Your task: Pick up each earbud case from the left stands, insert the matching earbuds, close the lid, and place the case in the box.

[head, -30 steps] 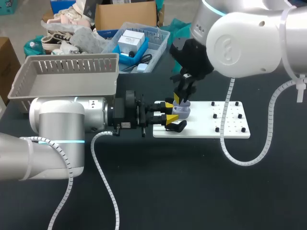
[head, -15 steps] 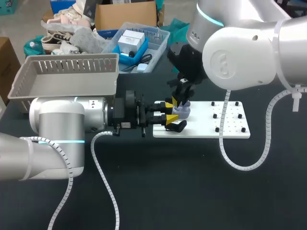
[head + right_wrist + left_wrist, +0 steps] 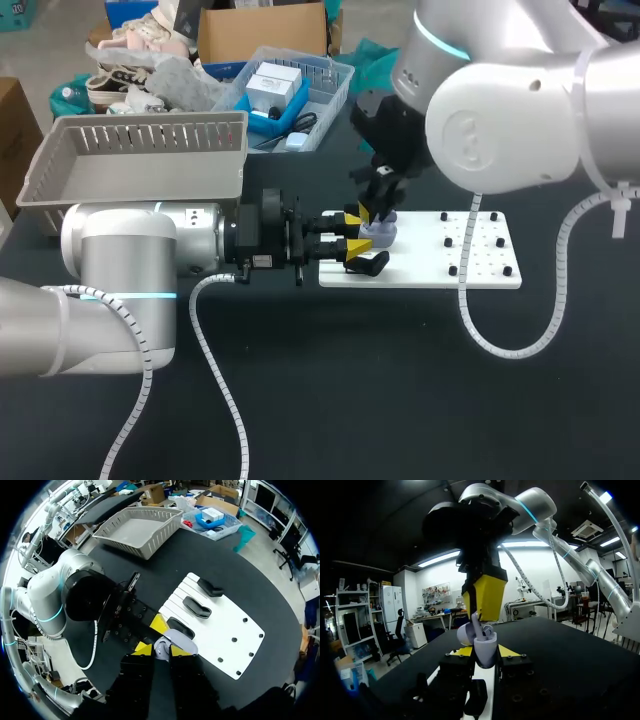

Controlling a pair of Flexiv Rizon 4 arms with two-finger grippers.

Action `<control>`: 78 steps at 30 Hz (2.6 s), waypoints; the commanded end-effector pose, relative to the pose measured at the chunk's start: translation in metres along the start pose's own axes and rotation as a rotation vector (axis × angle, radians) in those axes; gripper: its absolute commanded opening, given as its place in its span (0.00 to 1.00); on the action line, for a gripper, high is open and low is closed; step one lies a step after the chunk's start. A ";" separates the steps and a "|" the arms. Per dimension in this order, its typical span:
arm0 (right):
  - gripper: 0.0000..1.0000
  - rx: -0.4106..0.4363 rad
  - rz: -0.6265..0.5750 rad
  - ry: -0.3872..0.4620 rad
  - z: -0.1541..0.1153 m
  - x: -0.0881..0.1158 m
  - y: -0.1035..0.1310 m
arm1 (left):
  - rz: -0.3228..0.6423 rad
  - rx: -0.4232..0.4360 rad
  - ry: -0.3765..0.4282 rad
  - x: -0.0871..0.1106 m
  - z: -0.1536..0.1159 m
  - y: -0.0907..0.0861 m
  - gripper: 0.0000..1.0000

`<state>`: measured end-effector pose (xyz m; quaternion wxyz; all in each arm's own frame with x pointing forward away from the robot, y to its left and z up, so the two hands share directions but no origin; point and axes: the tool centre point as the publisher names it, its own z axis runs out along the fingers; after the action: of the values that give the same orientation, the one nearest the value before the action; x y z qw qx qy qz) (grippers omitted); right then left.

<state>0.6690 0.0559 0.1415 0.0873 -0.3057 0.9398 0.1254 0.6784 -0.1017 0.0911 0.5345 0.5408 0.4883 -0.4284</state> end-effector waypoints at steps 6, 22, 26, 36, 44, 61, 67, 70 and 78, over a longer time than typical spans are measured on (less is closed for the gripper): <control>0.00 -0.004 -0.003 -0.019 0.000 0.006 0.001 | 0.001 0.000 -0.002 0.001 0.000 0.001 0.00; 0.00 0.006 -0.015 -0.027 0.003 0.009 0.004 | 0.001 0.000 -0.002 0.001 0.000 0.001 0.00; 0.00 0.014 -0.009 -0.017 0.006 0.008 0.003 | 0.001 0.000 -0.002 0.001 0.000 0.001 0.00; 0.31 0.025 -0.006 -0.007 0.009 0.006 0.004 | 0.001 0.000 -0.002 0.001 0.000 0.001 0.00; 0.38 0.026 -0.014 -0.008 0.007 0.006 0.008 | 0.001 0.000 -0.002 0.001 0.000 0.001 0.00; 0.47 0.065 0.009 -0.084 -0.015 0.014 0.010 | 0.001 0.000 -0.002 0.001 0.000 0.001 0.00; 0.86 0.097 0.120 -0.129 -0.016 0.012 0.000 | 0.001 0.000 -0.002 0.001 0.000 0.001 0.00; 0.91 0.101 0.167 -0.146 -0.015 0.010 -0.006 | 0.001 0.000 -0.002 0.001 0.000 0.001 0.00; 1.00 0.099 0.267 -0.206 -0.019 0.008 -0.019 | 0.001 0.000 -0.002 0.001 0.000 0.001 0.00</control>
<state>0.6751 0.0361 0.1556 0.1595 -0.1677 0.9656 0.1184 0.6784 -0.1017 0.0911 0.5345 0.5407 0.4883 -0.4284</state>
